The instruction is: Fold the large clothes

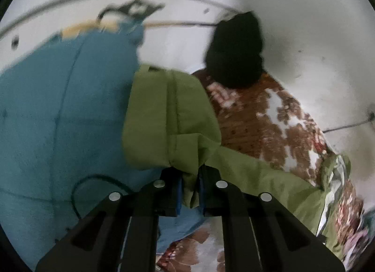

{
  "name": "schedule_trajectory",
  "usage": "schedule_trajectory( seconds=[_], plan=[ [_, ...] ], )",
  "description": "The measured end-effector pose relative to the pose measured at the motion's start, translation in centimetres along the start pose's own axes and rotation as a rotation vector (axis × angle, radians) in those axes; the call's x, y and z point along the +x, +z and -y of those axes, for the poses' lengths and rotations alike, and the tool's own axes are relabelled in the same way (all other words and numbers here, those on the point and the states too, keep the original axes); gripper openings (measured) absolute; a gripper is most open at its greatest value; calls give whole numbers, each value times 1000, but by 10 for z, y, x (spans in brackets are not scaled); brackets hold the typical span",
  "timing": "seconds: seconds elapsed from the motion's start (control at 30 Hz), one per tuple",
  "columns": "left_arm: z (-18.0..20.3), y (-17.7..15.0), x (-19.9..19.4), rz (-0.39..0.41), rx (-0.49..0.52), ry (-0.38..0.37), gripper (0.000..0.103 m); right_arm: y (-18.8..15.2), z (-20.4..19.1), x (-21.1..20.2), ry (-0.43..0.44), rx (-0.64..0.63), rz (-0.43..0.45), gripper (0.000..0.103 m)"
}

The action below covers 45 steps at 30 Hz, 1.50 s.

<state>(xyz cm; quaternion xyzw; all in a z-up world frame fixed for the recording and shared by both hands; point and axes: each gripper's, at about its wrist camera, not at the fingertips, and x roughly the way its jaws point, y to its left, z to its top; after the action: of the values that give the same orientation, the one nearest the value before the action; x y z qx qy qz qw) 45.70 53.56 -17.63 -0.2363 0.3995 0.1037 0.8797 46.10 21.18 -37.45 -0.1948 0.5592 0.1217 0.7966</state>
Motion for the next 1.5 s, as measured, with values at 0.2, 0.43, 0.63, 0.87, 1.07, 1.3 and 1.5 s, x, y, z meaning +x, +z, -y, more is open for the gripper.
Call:
schedule_trajectory(
  seconds=[0.2,0.43,0.63,0.87,1.07,1.3,1.5],
  plan=[
    [79,10,-44,73,198,-59,9,-11,-1,-35,-8,-36,136,98],
    [195,-7,-64,84,328,-190,9,-33,9,-31,-12,22,178,98],
    [307,-48,-45,61,440,-273,9,-38,5,1,3,41,146,98],
    [449,-156,13,-30,560,-350,7,-54,4,-6,-29,-7,192,98],
    [527,-266,45,-134,688,-393,7,-85,19,-33,-225,-69,205,98],
    [586,-360,65,-205,804,-406,7,-100,33,-55,-201,-120,260,98],
    [630,-436,73,-175,1020,-354,7,-109,41,-62,-142,-138,294,98]
  ],
)
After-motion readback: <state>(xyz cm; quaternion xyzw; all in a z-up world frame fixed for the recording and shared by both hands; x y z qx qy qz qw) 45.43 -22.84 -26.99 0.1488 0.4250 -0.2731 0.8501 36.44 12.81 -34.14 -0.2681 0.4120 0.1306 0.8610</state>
